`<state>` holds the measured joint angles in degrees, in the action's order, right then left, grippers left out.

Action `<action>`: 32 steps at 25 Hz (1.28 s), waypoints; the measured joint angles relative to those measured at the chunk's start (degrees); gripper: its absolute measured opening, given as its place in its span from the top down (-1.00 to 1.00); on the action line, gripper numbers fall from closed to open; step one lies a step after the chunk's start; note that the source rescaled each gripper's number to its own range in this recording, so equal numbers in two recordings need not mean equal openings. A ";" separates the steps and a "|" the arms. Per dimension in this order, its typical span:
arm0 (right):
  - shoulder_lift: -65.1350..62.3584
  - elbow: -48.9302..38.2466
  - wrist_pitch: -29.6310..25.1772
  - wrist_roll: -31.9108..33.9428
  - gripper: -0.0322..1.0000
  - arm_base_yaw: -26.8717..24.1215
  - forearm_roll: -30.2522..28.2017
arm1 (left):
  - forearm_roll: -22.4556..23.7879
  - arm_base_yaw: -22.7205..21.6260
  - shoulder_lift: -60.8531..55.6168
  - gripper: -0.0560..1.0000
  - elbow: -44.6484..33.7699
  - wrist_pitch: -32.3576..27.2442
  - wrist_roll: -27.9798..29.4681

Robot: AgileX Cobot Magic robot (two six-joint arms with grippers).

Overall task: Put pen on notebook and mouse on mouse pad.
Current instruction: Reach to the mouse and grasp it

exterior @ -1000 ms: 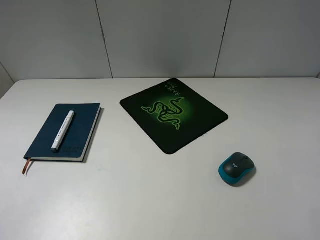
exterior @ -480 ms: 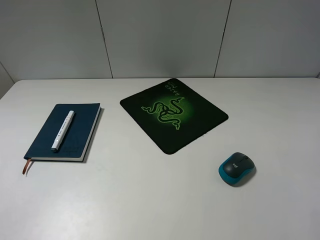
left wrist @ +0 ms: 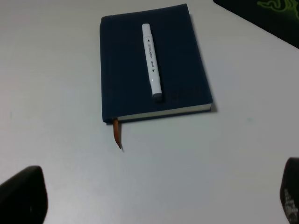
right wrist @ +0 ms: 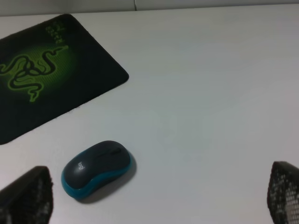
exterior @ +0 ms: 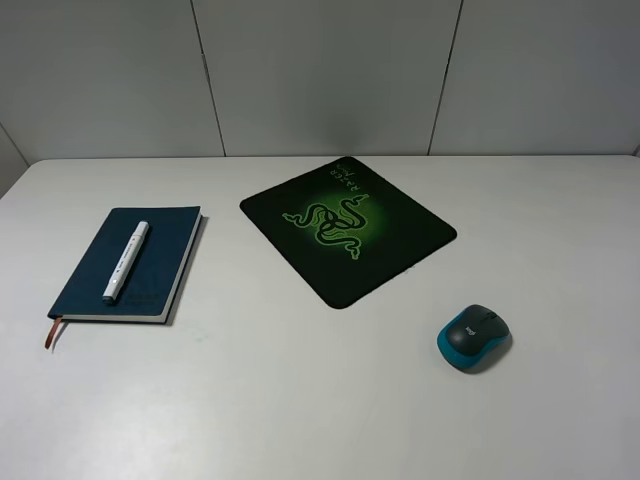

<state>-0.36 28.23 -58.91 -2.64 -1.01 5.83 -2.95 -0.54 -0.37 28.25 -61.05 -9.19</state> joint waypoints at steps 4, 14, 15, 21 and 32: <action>0.00 0.00 0.00 0.00 -1.00 0.00 0.00 | 0.00 0.00 0.00 -1.00 0.00 0.06 0.00; 13.37 9.37 0.00 0.00 -1.00 0.00 1.05 | -0.04 0.00 0.00 -1.00 0.00 0.10 0.00; 16.39 10.47 0.06 0.00 -1.00 0.00 1.18 | -0.04 0.00 0.00 -1.00 0.00 0.10 0.00; 34.02 17.51 0.30 0.00 -1.00 0.00 1.30 | -0.04 0.00 0.00 -1.00 0.00 0.10 0.00; 63.21 28.35 2.42 2.64 -1.00 4.50 1.58 | -0.04 0.00 0.00 -1.00 0.00 0.10 -0.11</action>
<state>62.85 56.58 -56.49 0.00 3.49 7.42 -2.99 -0.54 -0.37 28.25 -60.96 -9.30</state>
